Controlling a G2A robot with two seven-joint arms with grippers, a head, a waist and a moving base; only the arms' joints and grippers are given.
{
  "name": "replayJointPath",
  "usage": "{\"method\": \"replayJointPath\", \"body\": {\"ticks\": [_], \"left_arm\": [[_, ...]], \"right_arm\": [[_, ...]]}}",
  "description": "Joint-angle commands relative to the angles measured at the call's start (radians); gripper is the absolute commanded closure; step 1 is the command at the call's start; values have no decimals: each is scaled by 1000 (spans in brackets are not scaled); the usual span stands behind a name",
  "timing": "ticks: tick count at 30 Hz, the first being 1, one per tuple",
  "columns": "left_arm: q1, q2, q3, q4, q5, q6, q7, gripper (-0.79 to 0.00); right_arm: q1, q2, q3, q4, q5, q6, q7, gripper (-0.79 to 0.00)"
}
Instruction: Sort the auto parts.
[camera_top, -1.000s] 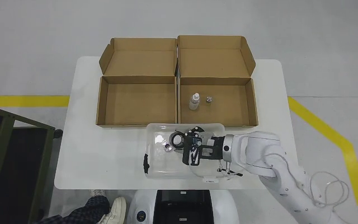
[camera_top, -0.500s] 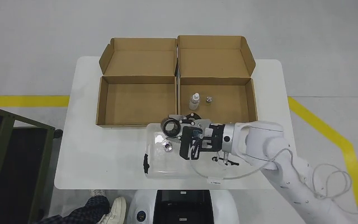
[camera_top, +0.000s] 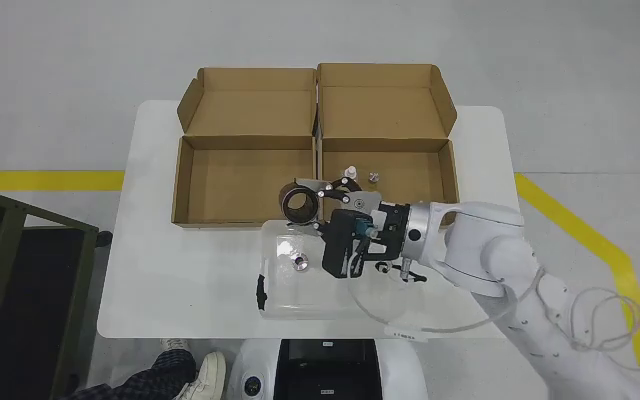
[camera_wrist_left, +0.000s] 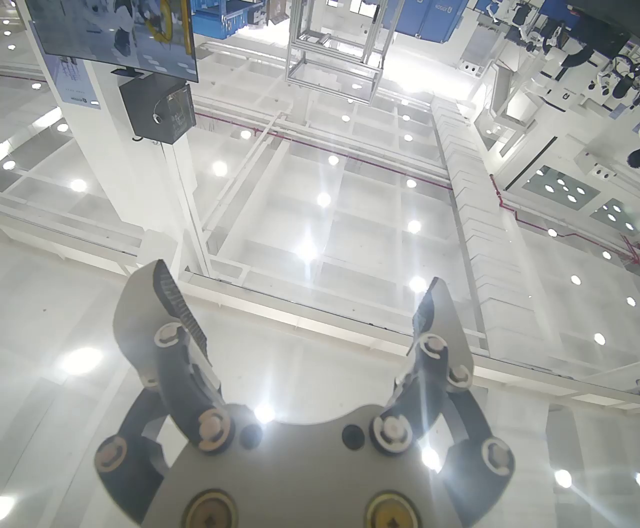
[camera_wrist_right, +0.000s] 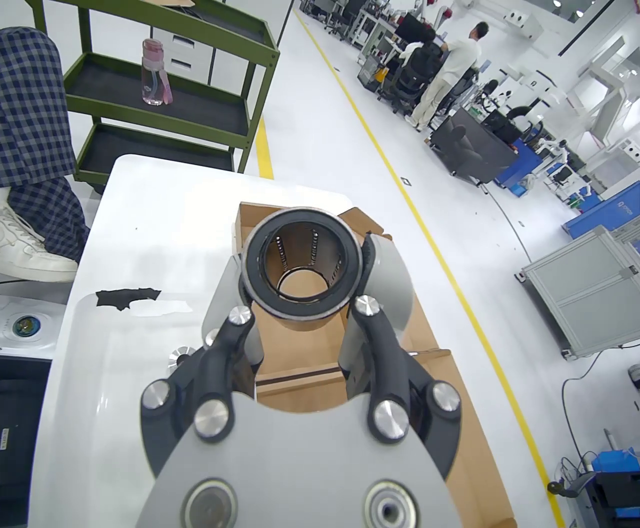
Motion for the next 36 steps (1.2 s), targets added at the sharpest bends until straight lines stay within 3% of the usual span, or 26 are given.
{"method": "replayJointPath", "body": {"ticks": [1, 23, 36], "left_arm": [[0, 0, 0, 0, 0, 0, 0, -785], [0, 0, 0, 0, 0, 0, 0, -785], [0, 0, 0, 0, 0, 0, 0, -785]], "right_arm": [[2, -1, 2, -4, 0, 1, -8, 0], [8, -11, 15, 8, -11, 10, -83, 0], [63, -36, -70, 205, 20, 12, -99, 0]]}}
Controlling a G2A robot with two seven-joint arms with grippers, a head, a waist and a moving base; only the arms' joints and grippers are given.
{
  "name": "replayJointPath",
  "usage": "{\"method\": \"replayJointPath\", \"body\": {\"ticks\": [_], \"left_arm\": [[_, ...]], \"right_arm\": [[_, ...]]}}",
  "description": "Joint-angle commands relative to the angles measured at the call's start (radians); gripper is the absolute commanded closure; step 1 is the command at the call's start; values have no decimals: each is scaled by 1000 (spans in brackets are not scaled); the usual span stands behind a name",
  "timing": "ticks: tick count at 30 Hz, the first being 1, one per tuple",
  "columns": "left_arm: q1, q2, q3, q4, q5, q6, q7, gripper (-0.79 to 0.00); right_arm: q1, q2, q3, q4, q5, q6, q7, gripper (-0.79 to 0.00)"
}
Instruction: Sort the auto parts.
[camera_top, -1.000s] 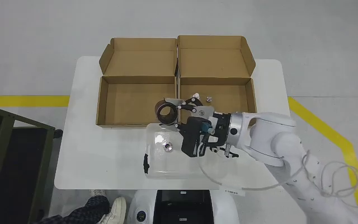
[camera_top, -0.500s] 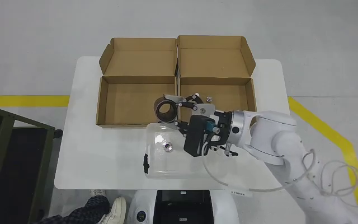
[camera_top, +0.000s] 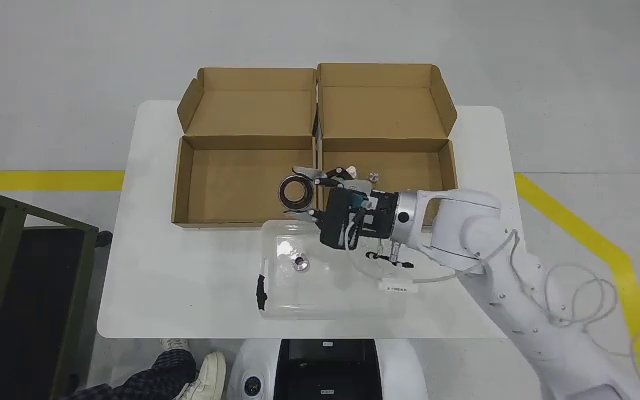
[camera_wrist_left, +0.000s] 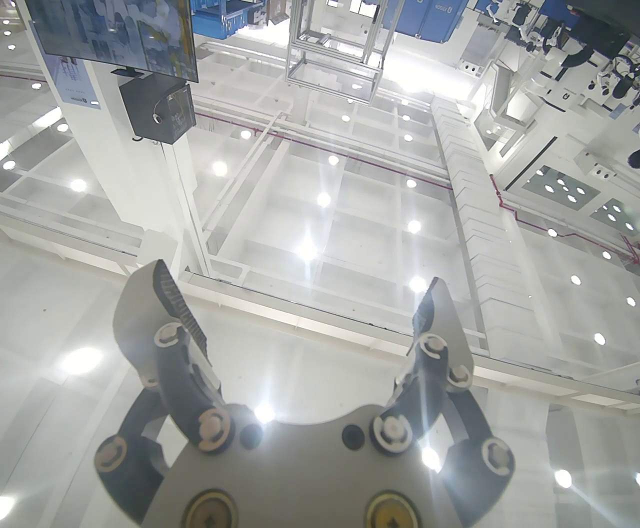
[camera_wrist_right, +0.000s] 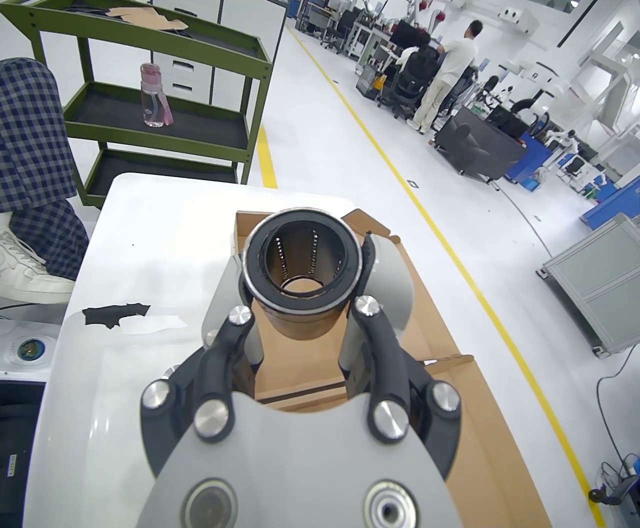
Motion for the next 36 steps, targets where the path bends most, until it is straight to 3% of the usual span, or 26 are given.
{"method": "replayJointPath", "body": {"ticks": [1, 22, 36], "left_arm": [[0, 0, 0, 0, 0, 0, 0, -785], [0, 0, 0, 0, 0, 0, 0, -785], [0, 0, 0, 0, 0, 0, 0, -785]], "right_arm": [[16, -6, -17, 39, 4, 3, -4, 0], [206, -99, -197, 454, 104, 23, -10, 0], [283, -165, -290, 626, 154, 26, 32, 0]]}}
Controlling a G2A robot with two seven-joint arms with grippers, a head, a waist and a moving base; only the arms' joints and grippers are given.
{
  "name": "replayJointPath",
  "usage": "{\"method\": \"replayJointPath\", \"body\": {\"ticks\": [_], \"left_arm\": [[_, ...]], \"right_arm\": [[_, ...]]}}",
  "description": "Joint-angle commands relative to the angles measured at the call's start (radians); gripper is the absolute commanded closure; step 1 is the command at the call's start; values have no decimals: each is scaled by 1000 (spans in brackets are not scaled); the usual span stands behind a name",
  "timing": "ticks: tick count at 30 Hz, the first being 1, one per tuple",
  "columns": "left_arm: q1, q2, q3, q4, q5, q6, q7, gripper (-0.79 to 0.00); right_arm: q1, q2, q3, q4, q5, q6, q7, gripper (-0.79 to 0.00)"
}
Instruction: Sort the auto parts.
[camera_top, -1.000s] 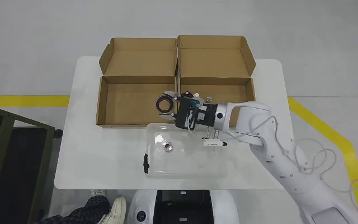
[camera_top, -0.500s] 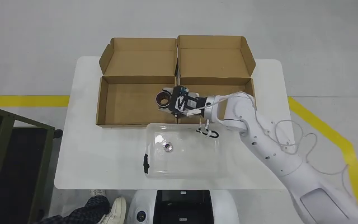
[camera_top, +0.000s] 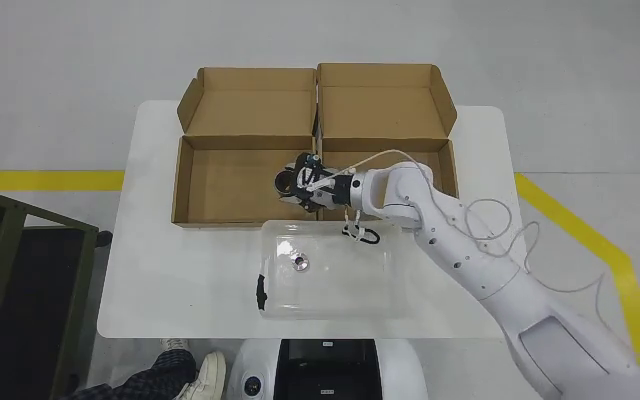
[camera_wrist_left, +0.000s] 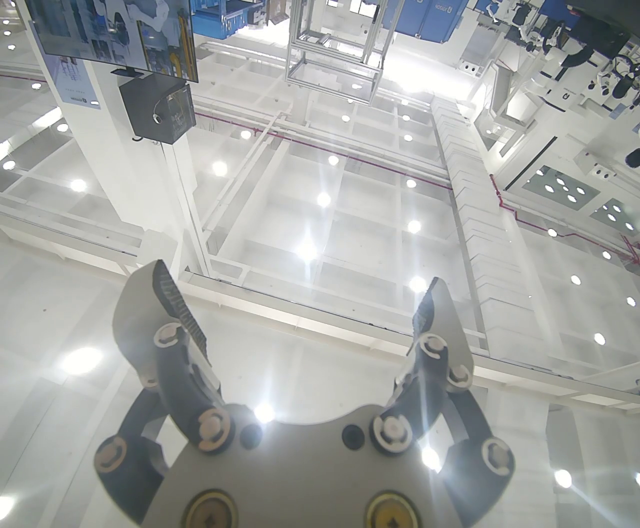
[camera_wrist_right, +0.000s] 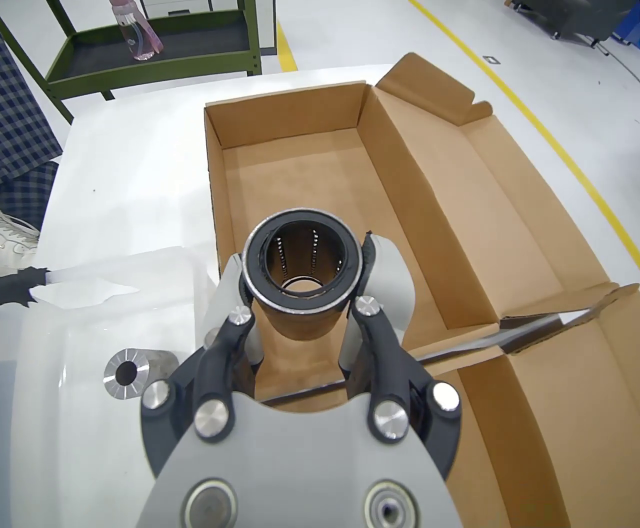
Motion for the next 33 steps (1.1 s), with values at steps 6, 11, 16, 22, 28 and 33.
{"method": "replayJointPath", "body": {"ticks": [6, 11, 16, 22, 28, 33], "left_arm": [[0, 0, 0, 0, 0, 0, 0, -785], [0, 0, 0, 0, 0, 0, 0, -785], [0, 0, 0, 0, 0, 0, 0, -785], [0, 0, 0, 0, 0, 0, 0, -785], [0, 0, 0, 0, 0, 0, 0, -785], [0, 0, 0, 0, 0, 0, 0, -785]], "right_arm": [[28, -32, -35, 77, 24, 4, 25, 0], [44, -52, -52, 116, 38, 1, 45, 0], [59, -71, -67, 151, 50, -10, 63, 0], [70, -87, -71, 181, 57, -17, 69, -145], [73, -98, -70, 207, 58, -27, 77, -163], [71, -103, -64, 215, 55, -33, 87, -188]]}}
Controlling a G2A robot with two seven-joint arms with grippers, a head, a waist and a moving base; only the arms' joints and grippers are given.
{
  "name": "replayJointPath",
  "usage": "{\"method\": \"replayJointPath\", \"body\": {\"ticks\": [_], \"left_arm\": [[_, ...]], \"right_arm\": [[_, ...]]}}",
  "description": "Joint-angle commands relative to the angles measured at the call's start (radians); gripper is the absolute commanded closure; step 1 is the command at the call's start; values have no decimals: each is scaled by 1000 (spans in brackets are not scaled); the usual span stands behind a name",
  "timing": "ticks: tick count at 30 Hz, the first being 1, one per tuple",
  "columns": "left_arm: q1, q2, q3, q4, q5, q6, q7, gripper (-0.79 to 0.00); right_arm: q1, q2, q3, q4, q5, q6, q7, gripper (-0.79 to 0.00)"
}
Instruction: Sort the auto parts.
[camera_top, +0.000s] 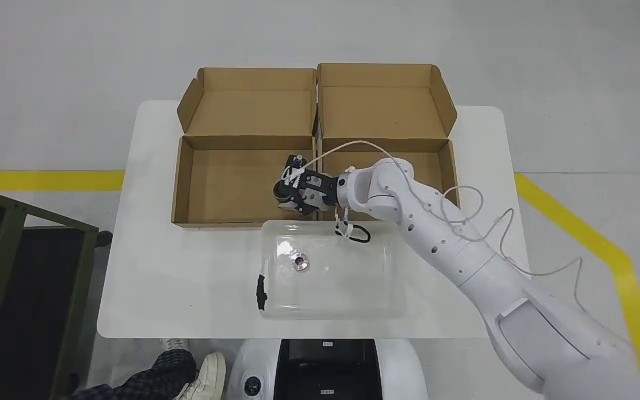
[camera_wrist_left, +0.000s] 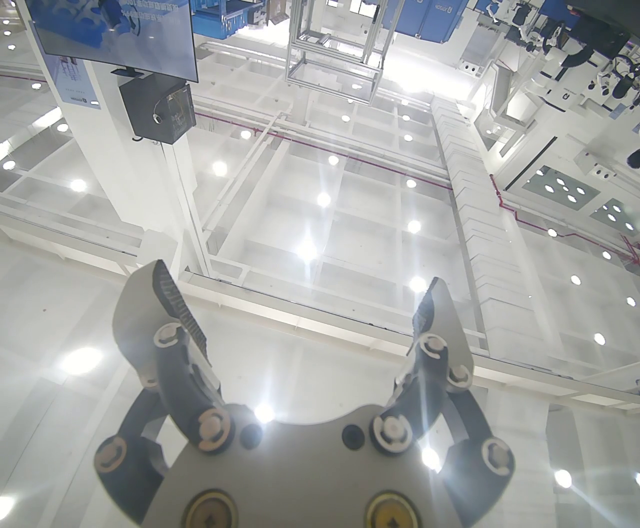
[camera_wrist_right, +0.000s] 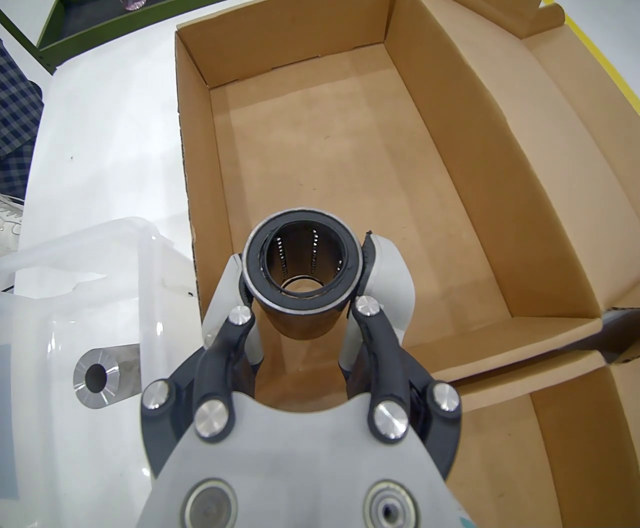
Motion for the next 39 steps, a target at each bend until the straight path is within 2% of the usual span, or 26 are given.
{"method": "replayJointPath", "body": {"ticks": [1, 13, 15, 29, 39], "left_arm": [[0, 0, 0, 0, 0, 0, 0, -785], [0, 0, 0, 0, 0, 0, 0, -785], [0, 0, 0, 0, 0, 0, 0, -785], [0, 0, 0, 0, 0, 0, 0, -785], [0, 0, 0, 0, 0, 0, 0, -785]], "right_arm": [[-1, -1, 2, 1, -2, -1, 8, -197], [-15, -8, 19, -6, -9, -5, 39, -283], [-16, -9, 22, -6, -12, -4, 45, -342], [-31, -11, 51, -30, -34, -5, 56, -363], [-56, 8, 105, -165, -94, 5, 68, -376]]}}
